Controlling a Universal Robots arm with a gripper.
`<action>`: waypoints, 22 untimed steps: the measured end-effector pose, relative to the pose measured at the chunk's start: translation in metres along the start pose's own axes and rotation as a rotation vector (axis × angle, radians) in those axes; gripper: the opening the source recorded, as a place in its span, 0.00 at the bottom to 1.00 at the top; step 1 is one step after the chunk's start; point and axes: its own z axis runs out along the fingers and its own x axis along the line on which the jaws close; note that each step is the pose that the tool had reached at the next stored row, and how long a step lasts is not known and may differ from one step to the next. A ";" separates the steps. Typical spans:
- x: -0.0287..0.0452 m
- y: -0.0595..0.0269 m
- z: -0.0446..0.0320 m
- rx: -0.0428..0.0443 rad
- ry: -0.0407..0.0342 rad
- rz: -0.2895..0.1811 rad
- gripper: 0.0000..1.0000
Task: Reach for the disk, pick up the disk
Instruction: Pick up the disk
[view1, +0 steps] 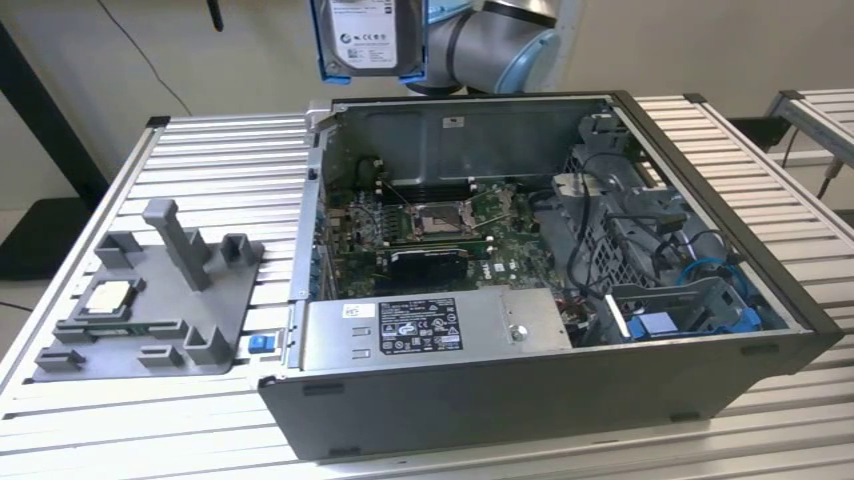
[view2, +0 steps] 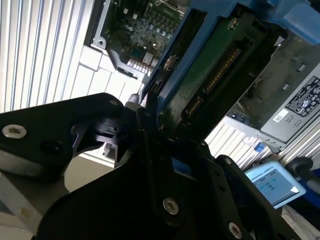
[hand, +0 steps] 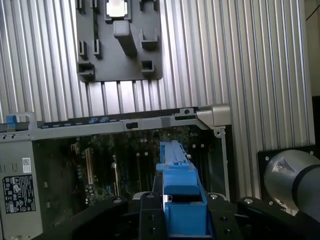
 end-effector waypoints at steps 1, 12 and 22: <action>-0.0003 -0.0025 0.0000 0.0001 -0.0001 0.000 0.00; -0.0040 -0.0322 -0.0009 0.0000 -0.0002 0.000 0.00; -0.0070 -0.0565 -0.0017 0.0000 -0.0003 0.000 0.00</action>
